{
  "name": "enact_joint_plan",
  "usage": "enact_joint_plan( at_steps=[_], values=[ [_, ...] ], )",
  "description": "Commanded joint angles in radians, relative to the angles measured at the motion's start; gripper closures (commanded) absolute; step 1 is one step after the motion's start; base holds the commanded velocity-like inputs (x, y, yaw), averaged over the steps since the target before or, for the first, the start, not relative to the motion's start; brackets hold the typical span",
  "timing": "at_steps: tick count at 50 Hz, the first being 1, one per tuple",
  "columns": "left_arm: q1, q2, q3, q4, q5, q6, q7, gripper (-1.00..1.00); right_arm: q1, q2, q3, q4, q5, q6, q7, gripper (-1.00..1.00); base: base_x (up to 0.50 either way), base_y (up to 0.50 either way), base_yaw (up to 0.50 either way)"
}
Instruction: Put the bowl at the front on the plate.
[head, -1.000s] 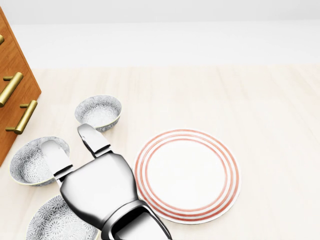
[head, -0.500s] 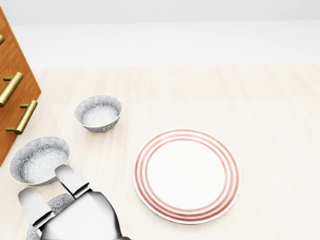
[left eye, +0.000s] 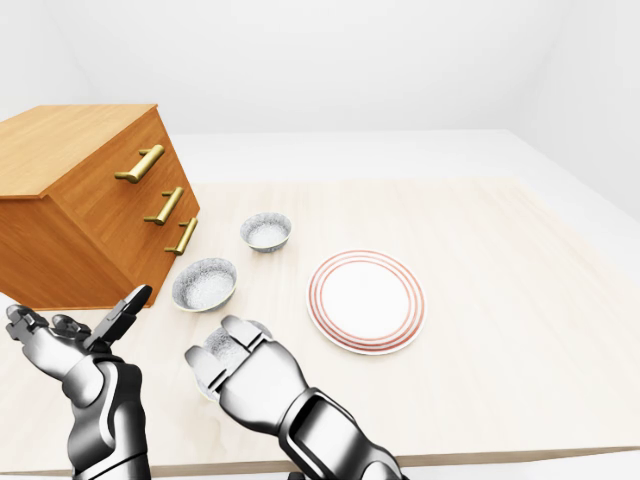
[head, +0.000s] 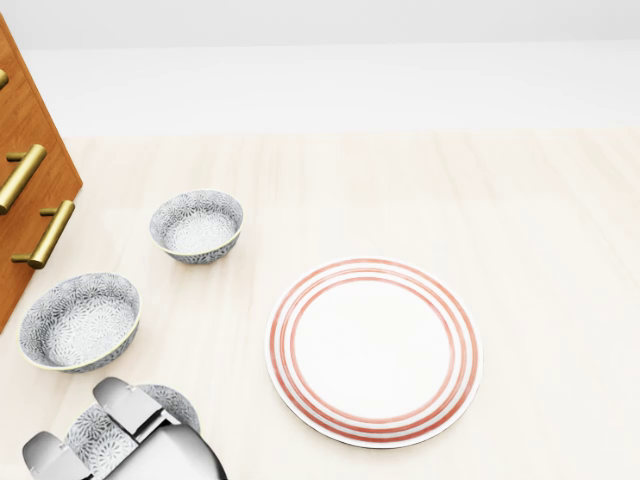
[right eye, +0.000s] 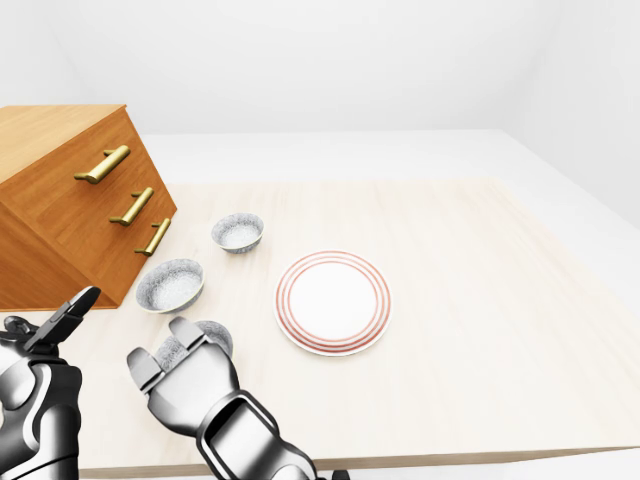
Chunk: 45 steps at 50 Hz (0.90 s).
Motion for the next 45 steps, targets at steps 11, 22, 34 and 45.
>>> enact_joint_plan(
  at_steps=[11,22,34,45],
  values=[
    [0.000,0.000,0.001,-0.001,0.000,0.000,0.000,-1.00,0.006,-0.005,0.001,-0.001,0.002,-0.012,0.000,-1.00,0.00,0.00,0.00],
    [0.006,0.000,0.003,-0.019,-0.003,0.000,0.000,-1.00,0.011,-0.008,-0.001,0.009,0.006,-0.008,0.000,-1.00,0.00,0.00,0.00],
    [0.000,0.000,-0.001,0.005,0.001,0.000,0.000,-1.00,0.000,-0.004,-0.012,0.141,0.053,-0.012,0.000,-1.00,0.00,0.00,0.00],
    [0.003,-0.003,0.003,-0.012,0.001,0.000,0.000,-1.00,-0.012,0.018,-0.027,0.179,0.049,-0.012,0.000,-1.00,0.00,0.00,0.00]
  ],
)
